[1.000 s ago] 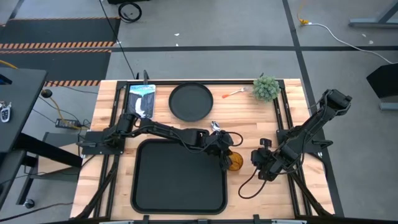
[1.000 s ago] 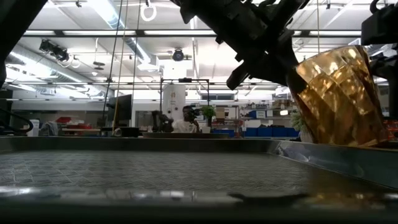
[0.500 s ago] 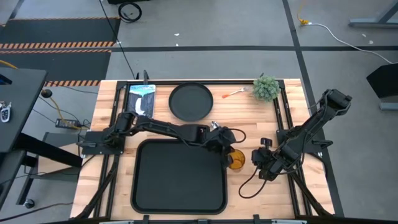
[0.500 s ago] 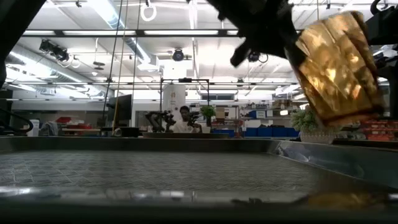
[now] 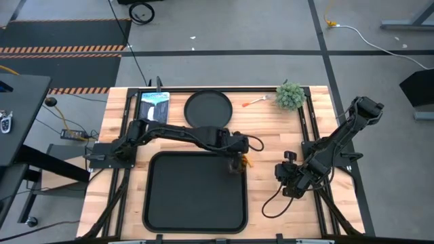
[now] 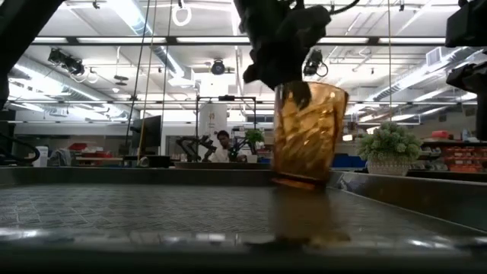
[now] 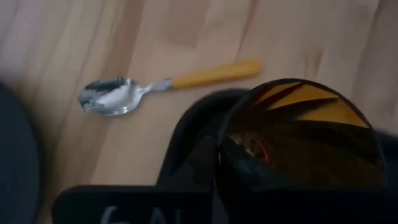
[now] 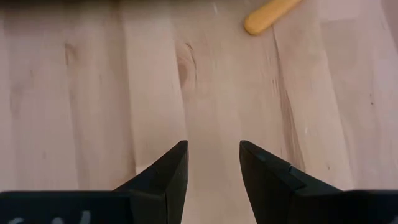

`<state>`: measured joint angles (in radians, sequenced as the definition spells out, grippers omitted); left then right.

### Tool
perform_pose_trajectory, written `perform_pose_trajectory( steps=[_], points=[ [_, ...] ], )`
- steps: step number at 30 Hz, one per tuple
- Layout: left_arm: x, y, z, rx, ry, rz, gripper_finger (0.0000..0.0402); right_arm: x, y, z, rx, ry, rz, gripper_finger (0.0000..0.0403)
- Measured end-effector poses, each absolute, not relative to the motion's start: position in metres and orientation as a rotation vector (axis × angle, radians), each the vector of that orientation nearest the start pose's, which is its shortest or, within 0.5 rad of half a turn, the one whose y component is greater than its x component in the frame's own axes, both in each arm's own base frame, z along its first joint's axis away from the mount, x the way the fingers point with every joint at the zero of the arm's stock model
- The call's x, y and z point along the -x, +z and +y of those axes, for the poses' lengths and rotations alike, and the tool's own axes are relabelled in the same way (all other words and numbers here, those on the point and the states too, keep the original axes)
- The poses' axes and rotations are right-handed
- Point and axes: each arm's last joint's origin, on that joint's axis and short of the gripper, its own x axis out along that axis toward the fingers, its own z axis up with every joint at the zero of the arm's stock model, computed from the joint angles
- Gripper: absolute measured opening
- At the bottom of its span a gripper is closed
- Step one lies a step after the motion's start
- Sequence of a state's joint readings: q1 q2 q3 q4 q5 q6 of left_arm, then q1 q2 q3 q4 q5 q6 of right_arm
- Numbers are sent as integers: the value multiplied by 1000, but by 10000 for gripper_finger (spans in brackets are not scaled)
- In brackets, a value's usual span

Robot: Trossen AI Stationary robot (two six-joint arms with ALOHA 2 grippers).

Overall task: Pick and place plate/cup/fork/spoon on tray
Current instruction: Put the brown cup on the black tray, then put the black plate on the black tray

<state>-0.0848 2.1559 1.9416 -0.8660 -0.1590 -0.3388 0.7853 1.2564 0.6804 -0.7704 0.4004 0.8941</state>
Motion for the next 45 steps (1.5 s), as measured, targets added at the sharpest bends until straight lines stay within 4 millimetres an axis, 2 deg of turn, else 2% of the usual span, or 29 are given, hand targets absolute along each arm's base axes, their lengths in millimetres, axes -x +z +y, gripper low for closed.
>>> perform_pose_trajectory(
  steps=[10, 19, 23, 26, 30, 35, 39, 45],
  points=[
    [-465, 243, -31, 218, 239, 1035, 18, -148, 180, 132, -38, -179, 1115, 151],
    [-464, 243, -34, 211, 240, 1036, 103, -149, 180, 132, -13, -166, 1118, 151],
    [-463, 242, -34, 204, 236, 1048, 125, -150, 179, 130, -8, -164, 1130, 151],
    [-462, 249, -34, 173, 223, 1072, 128, -149, 179, 129, -5, -157, 1151, 151],
    [-459, 270, -31, 138, 201, 1056, 124, -148, 181, 126, -9, -169, 1153, 151],
    [-458, 291, -30, 58, 179, 1019, 121, -149, 187, 118, -24, -174, 1138, 151],
    [-459, 292, -25, -51, 262, 996, 121, -151, 194, 107, -9, -185, 1123, 150],
    [-459, 292, 3, -122, 276, 1018, 121, -158, 205, 80, -9, -242, 1078, 140]
  ],
)
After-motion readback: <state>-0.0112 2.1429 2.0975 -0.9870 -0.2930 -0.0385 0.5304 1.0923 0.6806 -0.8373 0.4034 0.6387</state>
